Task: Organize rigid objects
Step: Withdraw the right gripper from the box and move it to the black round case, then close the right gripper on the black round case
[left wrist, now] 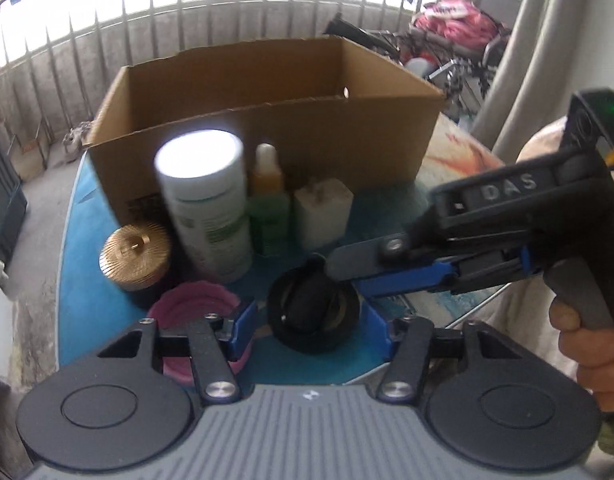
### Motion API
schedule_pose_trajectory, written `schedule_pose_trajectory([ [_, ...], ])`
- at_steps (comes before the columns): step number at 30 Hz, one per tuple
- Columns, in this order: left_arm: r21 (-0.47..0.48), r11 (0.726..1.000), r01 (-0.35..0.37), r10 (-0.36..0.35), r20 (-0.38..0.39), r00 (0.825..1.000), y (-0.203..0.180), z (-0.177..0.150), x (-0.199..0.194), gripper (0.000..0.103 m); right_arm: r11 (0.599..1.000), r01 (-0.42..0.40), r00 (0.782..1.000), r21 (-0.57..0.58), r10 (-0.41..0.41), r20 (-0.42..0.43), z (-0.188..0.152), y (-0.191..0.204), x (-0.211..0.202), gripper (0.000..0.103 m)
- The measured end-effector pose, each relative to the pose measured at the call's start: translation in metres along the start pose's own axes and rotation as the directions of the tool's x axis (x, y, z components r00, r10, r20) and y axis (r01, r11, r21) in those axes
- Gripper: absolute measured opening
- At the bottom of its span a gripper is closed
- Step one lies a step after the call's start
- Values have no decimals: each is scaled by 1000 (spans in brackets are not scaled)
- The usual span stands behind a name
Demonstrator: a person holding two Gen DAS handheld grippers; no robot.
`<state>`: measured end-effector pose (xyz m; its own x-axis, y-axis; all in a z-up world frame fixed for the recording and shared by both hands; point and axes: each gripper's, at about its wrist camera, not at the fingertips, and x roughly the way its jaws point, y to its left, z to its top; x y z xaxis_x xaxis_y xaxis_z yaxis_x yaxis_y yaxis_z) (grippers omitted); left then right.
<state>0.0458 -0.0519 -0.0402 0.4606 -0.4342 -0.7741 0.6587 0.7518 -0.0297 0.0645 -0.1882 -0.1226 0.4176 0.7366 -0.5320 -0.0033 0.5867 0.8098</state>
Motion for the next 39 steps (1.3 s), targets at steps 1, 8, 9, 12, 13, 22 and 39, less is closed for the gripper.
schedule_pose_trajectory([
  [1, 9, 1000, 1, -1, -4, 1000, -3, 0, 4, 55, 1000, 5, 1000, 9, -5, -3, 0, -2, -5, 37],
  [8, 50, 999, -16, 18, -45, 999, -13, 3, 21, 46, 998, 13, 1000, 66, -11, -18, 3, -13, 1, 34],
  [9, 49, 999, -22, 24, -48, 999, -12, 3, 22, 45, 997, 8, 1000, 71, -6, -21, 4, -14, 2, 33],
  [12, 33, 999, -9, 11, -52, 999, -10, 4, 24, 40, 997, 6, 1000, 80, -5, -20, 5, -15, 2, 30],
  [13, 27, 1000, -1, 2, -55, 998, -9, 4, 24, 38, 997, 7, 1000, 82, -5, -20, 5, -15, 1, 30],
  [22, 25, 1000, 12, -10, -82, 997, -6, 4, 31, 31, 995, -7, 1000, 95, 8, -14, 10, -17, 4, 28],
  [39, -1, 999, 54, -54, -64, 996, 4, 8, 37, 31, 997, -34, 999, 76, 34, -1, 14, -17, 13, 25],
])
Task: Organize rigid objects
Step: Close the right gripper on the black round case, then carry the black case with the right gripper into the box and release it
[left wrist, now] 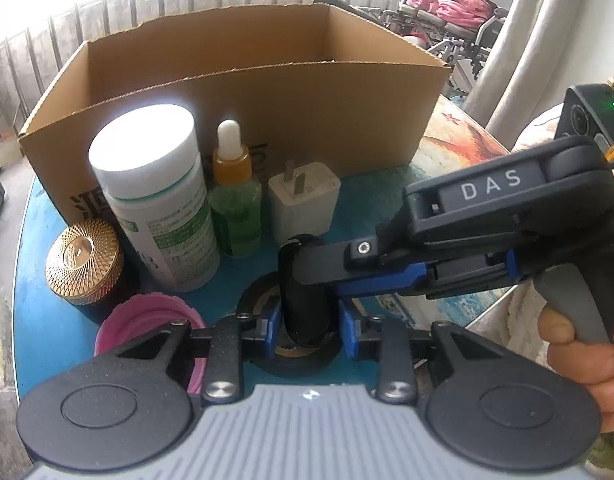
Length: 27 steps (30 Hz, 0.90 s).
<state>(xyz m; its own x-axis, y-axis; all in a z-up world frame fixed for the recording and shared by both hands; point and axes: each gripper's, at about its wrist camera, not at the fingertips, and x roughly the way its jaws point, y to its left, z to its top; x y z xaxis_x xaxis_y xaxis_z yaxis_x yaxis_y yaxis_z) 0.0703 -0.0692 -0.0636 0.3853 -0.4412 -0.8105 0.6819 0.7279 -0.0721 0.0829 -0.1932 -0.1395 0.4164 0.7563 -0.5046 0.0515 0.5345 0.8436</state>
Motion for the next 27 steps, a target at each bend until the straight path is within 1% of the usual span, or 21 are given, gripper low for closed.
schedule_pose_trajectory([
  [3, -1, 1000, -1, 1, 10, 1000, -2, 1, -1, 31, 1000, -16, 1000, 4, 16, 5, 1, 0, -2, 24],
  [7, 4, 1000, 8, -8, 34, 999, -3, 1, -13, 28, 999, -47, 999, -11, 47, 20, 1, 6, -11, 22],
  [14, 25, 1000, -7, 5, 95, 995, -10, 4, -37, 27, 994, -71, 995, -85, 77, 69, -1, 25, -32, 21],
  [19, 31, 999, -8, 3, 156, 988, -14, 9, -63, 27, 986, -83, 989, -147, 100, 108, -3, 47, -53, 20],
  [22, 26, 1000, 2, -7, 190, 982, -18, 31, -73, 27, 976, -91, 984, -196, 119, 134, 3, 64, -65, 19],
  [24, 28, 1000, -2, -3, 207, 978, -16, 44, -80, 27, 967, -90, 982, -238, 126, 140, 13, 79, -69, 18],
  [27, -4, 1000, -13, 13, 194, 981, -5, 74, -86, 26, 956, -96, 984, -278, 134, 121, 39, 99, -68, 18],
])
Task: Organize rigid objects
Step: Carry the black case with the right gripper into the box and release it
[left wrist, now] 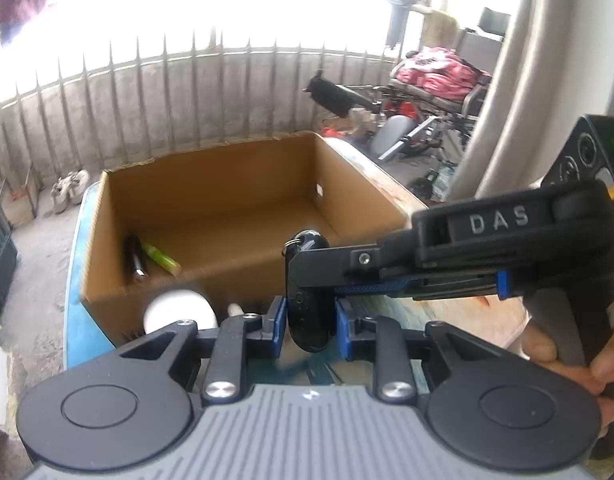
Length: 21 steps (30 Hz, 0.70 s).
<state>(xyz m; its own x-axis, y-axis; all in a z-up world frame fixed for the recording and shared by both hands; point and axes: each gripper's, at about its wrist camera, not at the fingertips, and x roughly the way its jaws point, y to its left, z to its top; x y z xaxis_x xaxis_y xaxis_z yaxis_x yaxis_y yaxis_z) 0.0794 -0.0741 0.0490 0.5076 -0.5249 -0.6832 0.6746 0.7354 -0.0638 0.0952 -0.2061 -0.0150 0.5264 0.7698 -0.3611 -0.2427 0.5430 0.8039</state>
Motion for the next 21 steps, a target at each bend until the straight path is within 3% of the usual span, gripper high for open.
schedule_pose_trajectory([
  [5, -29, 999, -42, 41, -36, 999, 21, 53, 21, 26, 1000, -16, 999, -27, 15, -41, 60, 5, 26, 17],
  [9, -104, 994, -36, 23, -122, 992, 51, 91, 66, 26, 1000, 21, 994, -18, -23, -102, 107, -2, 62, 17],
  [14, -233, 972, -42, -23, -272, 962, 98, 116, 128, 26, 997, 73, 973, 36, -64, -222, 156, -32, 118, 17],
  [21, -315, 936, -160, 13, -422, 907, 138, 123, 194, 26, 989, 119, 934, 88, -81, -347, 186, -67, 187, 17],
])
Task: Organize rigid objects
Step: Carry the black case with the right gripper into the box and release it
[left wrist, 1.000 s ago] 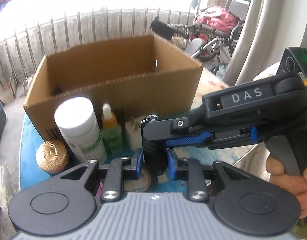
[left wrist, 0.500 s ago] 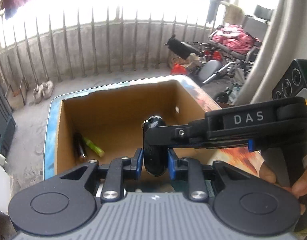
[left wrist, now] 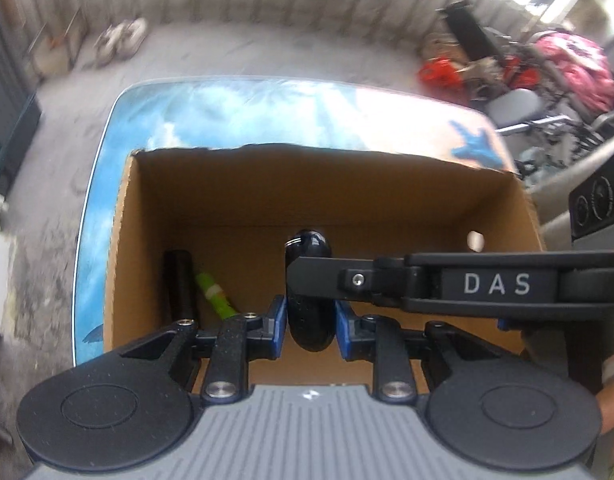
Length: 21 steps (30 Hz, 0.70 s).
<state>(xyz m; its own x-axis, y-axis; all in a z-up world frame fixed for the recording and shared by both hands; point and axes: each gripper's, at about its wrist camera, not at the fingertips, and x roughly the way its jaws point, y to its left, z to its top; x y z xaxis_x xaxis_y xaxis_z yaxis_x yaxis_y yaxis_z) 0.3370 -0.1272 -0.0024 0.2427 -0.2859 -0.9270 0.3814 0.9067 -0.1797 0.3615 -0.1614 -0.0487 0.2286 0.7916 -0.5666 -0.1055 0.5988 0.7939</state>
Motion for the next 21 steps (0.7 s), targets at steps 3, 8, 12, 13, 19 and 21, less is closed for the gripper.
schedule_pose_trajectory([
  [3, -23, 999, -27, 26, -19, 999, 6, 7, 15, 26, 1000, 11, 1000, 12, -11, -24, 10, -8, 18, 16],
  [8, -67, 997, -39, 36, -52, 998, 19, 15, 34, 27, 999, 48, 998, -19, -49, -48, 16, -14, 47, 18],
  [12, -97, 995, -22, 16, -55, 998, 23, 16, 35, 35, 995, 83, 996, -64, -85, -30, 16, -9, 53, 18],
  [13, -102, 995, -16, 11, -50, 999, 24, 16, 34, 36, 994, 84, 996, -75, -86, -22, 16, -7, 53, 19],
  [19, -112, 994, 18, -17, 11, 1000, 22, 9, 9, 43, 991, 101, 994, -91, -96, 54, 18, 1, 35, 19],
  [21, -98, 995, 30, -26, 41, 999, 18, 3, -6, 46, 991, 90, 993, -100, -82, 84, 12, 6, 18, 19],
])
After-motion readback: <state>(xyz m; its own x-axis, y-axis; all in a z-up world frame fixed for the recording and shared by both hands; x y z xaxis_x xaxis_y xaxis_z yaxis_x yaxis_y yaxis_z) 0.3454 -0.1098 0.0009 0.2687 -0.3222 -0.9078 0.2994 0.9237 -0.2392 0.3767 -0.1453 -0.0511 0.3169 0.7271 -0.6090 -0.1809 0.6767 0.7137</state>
